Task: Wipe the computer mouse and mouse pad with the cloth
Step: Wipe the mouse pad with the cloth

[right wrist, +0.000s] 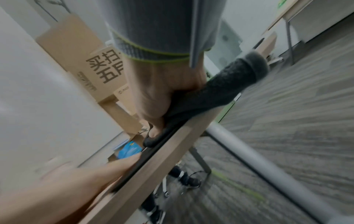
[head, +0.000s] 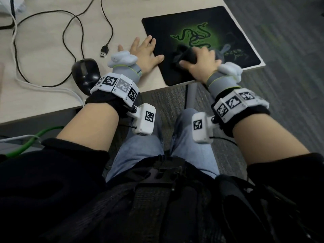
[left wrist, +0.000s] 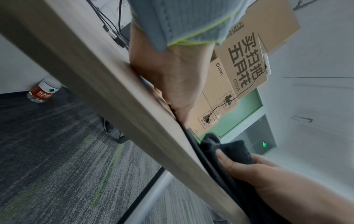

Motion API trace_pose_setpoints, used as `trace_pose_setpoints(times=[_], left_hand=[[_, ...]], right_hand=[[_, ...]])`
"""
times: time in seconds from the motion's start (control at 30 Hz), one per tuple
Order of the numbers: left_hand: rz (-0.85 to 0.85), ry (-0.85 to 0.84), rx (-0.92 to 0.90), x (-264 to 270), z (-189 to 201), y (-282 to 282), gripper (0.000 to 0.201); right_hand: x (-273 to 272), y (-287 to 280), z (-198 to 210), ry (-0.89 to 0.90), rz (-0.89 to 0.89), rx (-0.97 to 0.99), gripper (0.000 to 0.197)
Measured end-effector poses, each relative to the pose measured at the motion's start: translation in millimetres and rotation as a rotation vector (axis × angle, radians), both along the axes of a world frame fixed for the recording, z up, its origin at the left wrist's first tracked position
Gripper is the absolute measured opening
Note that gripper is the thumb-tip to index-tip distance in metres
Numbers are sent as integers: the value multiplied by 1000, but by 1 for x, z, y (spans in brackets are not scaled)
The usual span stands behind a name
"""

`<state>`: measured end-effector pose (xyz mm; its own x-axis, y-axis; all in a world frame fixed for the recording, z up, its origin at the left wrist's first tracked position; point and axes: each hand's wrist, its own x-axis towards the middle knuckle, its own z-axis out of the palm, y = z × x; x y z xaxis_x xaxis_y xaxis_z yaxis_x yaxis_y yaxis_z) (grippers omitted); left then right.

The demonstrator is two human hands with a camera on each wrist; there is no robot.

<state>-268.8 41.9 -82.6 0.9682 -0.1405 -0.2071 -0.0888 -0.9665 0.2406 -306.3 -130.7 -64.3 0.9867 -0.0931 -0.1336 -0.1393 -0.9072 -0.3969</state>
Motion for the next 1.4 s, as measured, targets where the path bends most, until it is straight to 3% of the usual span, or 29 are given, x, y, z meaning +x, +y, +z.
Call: trace_pose_setpoints(times=[0.13,0.33,0.5,0.67,0.8,1.07,1.23,1.4], left_hand=[[1,-5,-10,0,-1,1,64],[8,-18,-10,2,-4,2,64],[10,-11,-56,2,-4,3,66],[6,-65,-67,4,4,5,66],[7,-129,-146,7,6,6,67],[95,-127,-292,16,0,10,69],[123,-96,-310,17,2,12,76],[129,-102,-340,15,6,11,73]], right_hand=[[4,-6,7,10,-24,-1,46],[0,10,6,122,145,126,23],[33,17,18,41,10,70,40],[40,15,16,93,35,49,48],[31,13,6,131,108,43,40],[69,23,23,116,76,-115,46],[50,21,21,192,211,-34,43],[62,31,25,224,159,-10,45]])
